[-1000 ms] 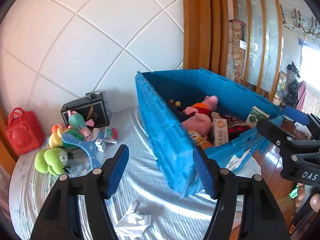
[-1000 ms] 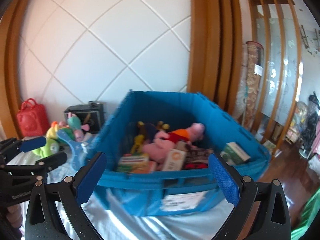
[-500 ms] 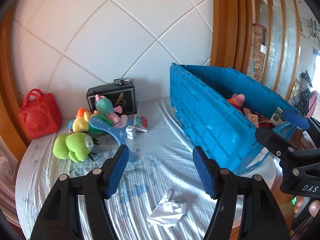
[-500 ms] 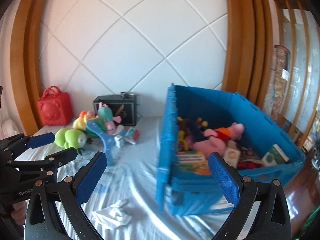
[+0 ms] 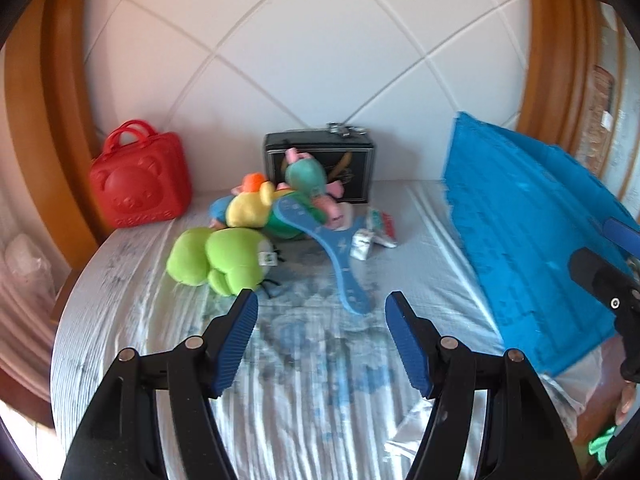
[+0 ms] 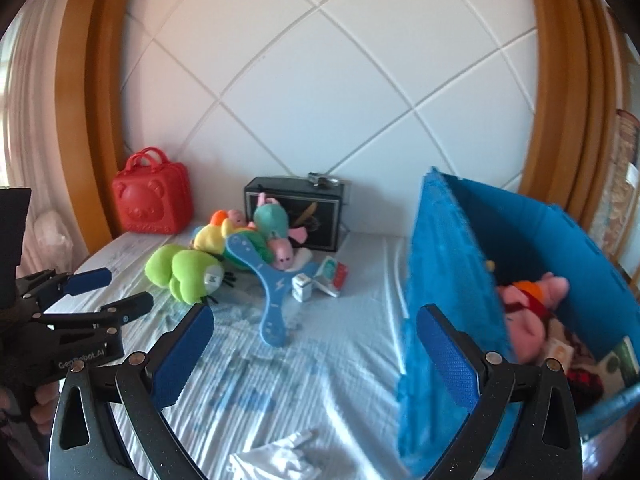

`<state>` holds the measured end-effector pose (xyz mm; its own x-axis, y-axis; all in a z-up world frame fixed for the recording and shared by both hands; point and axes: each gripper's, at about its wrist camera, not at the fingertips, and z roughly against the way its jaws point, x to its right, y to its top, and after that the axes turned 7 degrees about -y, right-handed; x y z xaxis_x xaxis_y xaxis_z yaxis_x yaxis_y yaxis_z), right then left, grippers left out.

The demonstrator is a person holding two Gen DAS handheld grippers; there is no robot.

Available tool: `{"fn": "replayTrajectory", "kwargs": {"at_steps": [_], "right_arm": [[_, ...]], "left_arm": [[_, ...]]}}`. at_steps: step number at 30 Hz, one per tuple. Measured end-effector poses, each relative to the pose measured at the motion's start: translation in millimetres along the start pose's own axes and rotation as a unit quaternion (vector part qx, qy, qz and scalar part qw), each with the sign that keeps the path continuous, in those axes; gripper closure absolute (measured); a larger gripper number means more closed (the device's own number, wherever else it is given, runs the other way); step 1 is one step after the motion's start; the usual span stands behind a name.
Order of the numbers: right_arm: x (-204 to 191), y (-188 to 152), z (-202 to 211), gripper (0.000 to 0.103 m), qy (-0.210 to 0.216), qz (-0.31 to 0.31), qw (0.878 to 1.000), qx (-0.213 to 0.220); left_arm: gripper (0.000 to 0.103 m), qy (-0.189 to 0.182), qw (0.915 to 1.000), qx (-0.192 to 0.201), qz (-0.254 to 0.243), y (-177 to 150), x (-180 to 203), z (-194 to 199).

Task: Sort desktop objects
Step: 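Move both grippers back toward the green plush toy on the bed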

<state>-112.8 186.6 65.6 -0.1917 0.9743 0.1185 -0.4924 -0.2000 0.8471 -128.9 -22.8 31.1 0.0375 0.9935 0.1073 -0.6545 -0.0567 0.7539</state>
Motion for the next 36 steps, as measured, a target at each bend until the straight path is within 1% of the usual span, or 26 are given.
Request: {"fn": "replayTrajectory", "kwargs": {"at_steps": [4,9,13,16,19,23,26,29,32,36], "right_arm": [[-27,11,-42,0.000,0.027,0.013,0.999,-0.022],[-68,22,-97,0.000,0.068,0.026,0.996,-0.046],[-96,27,-143,0.000,0.084,0.012,0.993,-0.076],[-117,28,-179,0.000,0.102,0.006,0.989,-0.108],[-141,28,-214,0.000,0.099,0.009,0.986,-0.135],[-174,26,-255,0.000,0.092,0.018,0.983,-0.159],[-190,24,-277,0.000,0.090,0.013,0.981,-0.168],[-205,23,-299,0.000,0.090,0.006,0.983,-0.161],[-221,19,-325,0.000,0.084,0.009,0.980,-0.179],[-238,10,-353,0.000,0.093,0.017,0.973,-0.208]], "left_arm": [[0.037,0.036,0.9987,-0.017,0.031,3,-51,-28],[0.037,0.058,0.9957,-0.030,0.065,-1,-117,-59],[0.037,0.082,0.9919,-0.052,0.082,-8,-164,-87],[0.037,0.082,0.9888,-0.077,0.098,-13,-201,-112],[0.037,0.067,0.9880,-0.095,0.101,-14,-229,-136],[0.037,0.059,0.9887,-0.114,0.078,-9,-248,-165],[0.037,0.059,0.9878,-0.127,0.066,-4,-261,-188],[0.037,0.059,0.9875,-0.132,0.062,0,-272,-208],[0.037,0.058,0.9873,-0.136,0.057,2,-281,-229],[0.037,0.050,0.9877,-0.143,0.040,2,-286,-254]]}}
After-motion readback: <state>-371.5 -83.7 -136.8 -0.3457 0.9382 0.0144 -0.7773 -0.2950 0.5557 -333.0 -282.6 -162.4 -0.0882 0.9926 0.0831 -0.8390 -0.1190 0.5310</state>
